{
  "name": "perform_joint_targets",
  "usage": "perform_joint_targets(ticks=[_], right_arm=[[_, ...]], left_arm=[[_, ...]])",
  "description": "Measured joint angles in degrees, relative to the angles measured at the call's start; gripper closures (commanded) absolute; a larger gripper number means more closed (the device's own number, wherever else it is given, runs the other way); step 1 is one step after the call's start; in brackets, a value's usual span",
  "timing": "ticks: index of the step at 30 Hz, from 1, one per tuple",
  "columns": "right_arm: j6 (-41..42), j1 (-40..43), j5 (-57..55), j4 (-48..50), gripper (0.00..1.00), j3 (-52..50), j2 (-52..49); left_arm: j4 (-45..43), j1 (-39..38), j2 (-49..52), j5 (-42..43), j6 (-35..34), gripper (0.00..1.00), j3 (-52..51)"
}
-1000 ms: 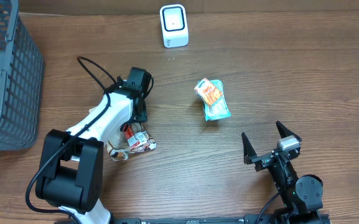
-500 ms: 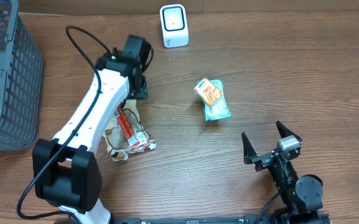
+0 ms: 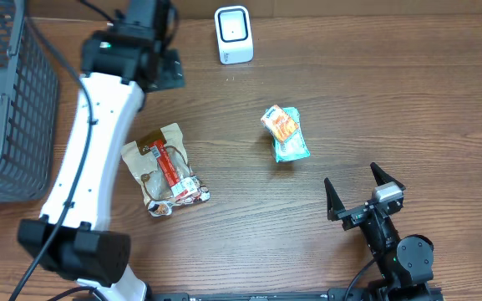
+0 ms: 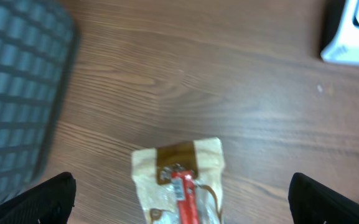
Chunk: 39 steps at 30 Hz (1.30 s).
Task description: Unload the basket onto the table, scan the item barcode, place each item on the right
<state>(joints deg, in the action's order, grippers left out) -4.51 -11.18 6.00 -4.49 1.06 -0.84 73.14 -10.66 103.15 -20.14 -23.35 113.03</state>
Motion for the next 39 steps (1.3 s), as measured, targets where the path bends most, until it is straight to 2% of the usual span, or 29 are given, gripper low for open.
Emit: perform_joint_targets(ticks=[9, 14, 39], right_arm=[[-0.02, 0.00, -0.02, -0.02, 0.00, 0.00, 0.00], [0.00, 0.00, -0.02, -0.02, 0.00, 0.00, 0.00], [0.02, 0.00, 0.00, -0.02, 0.00, 0.00, 0.00]], left_arm=[[2.27, 12.39, -1.70, 0.20, -0.02, 0.00, 0.52], [2.75, 16.76, -1.70, 0.20, 0.00, 0.00, 0.55], [2.75, 17.18, -1.70, 0.44, 0.00, 0.00, 0.57]])
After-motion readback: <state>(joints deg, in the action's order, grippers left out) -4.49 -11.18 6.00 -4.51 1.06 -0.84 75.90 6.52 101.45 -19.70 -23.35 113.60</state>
